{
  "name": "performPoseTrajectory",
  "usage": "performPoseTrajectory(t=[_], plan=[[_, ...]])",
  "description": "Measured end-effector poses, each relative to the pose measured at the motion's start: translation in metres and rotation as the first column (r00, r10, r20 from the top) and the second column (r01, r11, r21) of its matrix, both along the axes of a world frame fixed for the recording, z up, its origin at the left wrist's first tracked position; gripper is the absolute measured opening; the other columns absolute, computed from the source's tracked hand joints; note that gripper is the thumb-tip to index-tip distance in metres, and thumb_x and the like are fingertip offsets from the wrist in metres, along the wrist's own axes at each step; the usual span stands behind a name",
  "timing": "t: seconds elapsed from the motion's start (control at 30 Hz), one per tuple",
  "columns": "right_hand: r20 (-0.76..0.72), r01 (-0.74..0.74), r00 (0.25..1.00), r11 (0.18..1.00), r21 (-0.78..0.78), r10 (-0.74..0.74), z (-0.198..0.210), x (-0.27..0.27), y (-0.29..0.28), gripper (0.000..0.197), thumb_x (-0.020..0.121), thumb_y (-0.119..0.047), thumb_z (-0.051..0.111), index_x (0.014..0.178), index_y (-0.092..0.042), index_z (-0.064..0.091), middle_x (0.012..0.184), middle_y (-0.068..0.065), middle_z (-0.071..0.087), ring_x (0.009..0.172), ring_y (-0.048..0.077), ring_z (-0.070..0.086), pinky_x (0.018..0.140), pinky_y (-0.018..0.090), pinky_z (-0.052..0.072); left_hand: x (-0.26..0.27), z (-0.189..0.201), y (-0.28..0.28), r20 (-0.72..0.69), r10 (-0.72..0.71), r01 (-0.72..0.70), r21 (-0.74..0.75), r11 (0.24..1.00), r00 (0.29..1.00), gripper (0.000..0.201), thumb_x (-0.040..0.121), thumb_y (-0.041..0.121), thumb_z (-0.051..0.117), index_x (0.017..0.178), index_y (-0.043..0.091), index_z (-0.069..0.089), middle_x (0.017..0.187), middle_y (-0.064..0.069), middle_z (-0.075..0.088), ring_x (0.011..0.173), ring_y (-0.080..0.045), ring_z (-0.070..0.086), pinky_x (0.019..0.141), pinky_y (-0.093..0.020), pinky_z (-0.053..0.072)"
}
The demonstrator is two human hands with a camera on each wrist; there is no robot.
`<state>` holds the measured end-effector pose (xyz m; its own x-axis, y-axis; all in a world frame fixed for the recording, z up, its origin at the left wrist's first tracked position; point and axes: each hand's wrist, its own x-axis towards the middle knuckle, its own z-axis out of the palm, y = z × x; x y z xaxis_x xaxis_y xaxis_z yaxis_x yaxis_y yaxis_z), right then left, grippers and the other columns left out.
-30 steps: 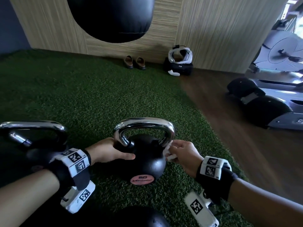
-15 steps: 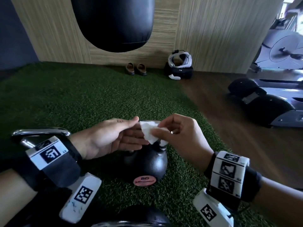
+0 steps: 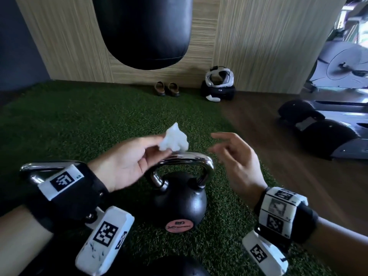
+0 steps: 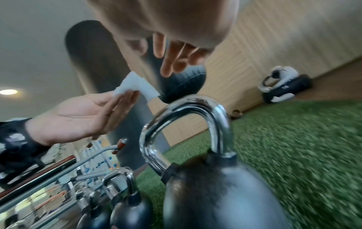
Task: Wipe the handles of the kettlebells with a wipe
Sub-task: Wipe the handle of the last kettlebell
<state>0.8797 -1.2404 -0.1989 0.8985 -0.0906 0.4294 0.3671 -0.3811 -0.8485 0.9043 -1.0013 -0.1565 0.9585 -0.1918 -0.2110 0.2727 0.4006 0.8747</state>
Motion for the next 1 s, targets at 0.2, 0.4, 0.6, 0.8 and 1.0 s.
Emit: performPoseTrajectory(t=[0.2, 0.4, 0.6, 0.8, 1.0], plan=[[-0.597, 0.031, 0.802, 0.998, 0.051, 0.006, -0.062, 0.021, -0.019, 0.045, 0.083, -0.006, 0.075, 0.122, -0.024, 0.061, 0.102, 0.000, 0.070, 0.083, 0.012, 0.065, 0.062, 0.024, 0.048, 0.021, -0.031, 0.018, 0.782, -0.134, -0.618, 0.573, 0.539, 0.609, 0.019, 0.096, 0.027, 0.072, 0.114, 0.023, 0.079, 0.101, 0.012, 0.079, 0.080, -0.011, 0.077, 0.062, -0.036, 0.063], [-0.539, -0.029, 0.842, 1.000, 0.007, 0.028, -0.111, 0.037, 0.010, 0.041, 0.069, -0.042, 0.091, 0.103, -0.031, 0.072, 0.097, -0.010, 0.078, 0.094, 0.009, 0.073, 0.093, 0.040, 0.059, 0.015, -0.056, 0.000, 0.783, -0.488, -0.686, 0.597, 0.415, 0.386, 0.020, 0.093, 0.016, 0.075, 0.112, 0.016, 0.080, 0.117, 0.009, 0.074, 0.106, -0.001, 0.071, 0.084, -0.027, 0.062], [-0.483, -0.024, 0.875, 0.999, 0.028, 0.034, -0.129, 0.039, 0.011, 0.057, 0.058, -0.070, 0.081, 0.101, -0.034, 0.072, 0.098, -0.014, 0.078, 0.095, 0.007, 0.073, 0.094, 0.046, 0.058, 0.017, -0.060, 0.021, 0.803, -0.448, -0.684, 0.581, 0.441, 0.393, 0.021, 0.088, 0.019, 0.080, 0.109, 0.014, 0.081, 0.111, 0.004, 0.078, 0.099, 0.000, 0.074, 0.087, -0.020, 0.060], [-0.472, -0.032, 0.881, 0.999, -0.013, 0.022, -0.131, 0.042, 0.009, 0.062, 0.057, -0.074, 0.079, 0.104, -0.034, 0.071, 0.099, -0.013, 0.078, 0.095, 0.005, 0.073, 0.093, 0.043, 0.059, 0.017, -0.071, 0.030, 0.798, -0.465, -0.709, 0.577, 0.405, 0.383, 0.016, 0.089, 0.021, 0.080, 0.101, 0.012, 0.082, 0.103, 0.005, 0.078, 0.089, -0.006, 0.074, 0.079, -0.026, 0.061], [-0.480, -0.041, 0.876, 0.999, 0.006, 0.039, -0.134, 0.042, 0.007, 0.058, 0.059, -0.073, 0.081, 0.102, -0.035, 0.071, 0.101, -0.014, 0.077, 0.099, 0.006, 0.072, 0.096, 0.043, 0.058, 0.016, -0.115, 0.054, 0.765, -0.052, -0.607, 0.549, 0.574, 0.642, 0.020, 0.092, 0.030, 0.070, 0.095, 0.011, 0.076, 0.091, 0.012, 0.078, 0.082, -0.003, 0.075, 0.073, -0.031, 0.063]])
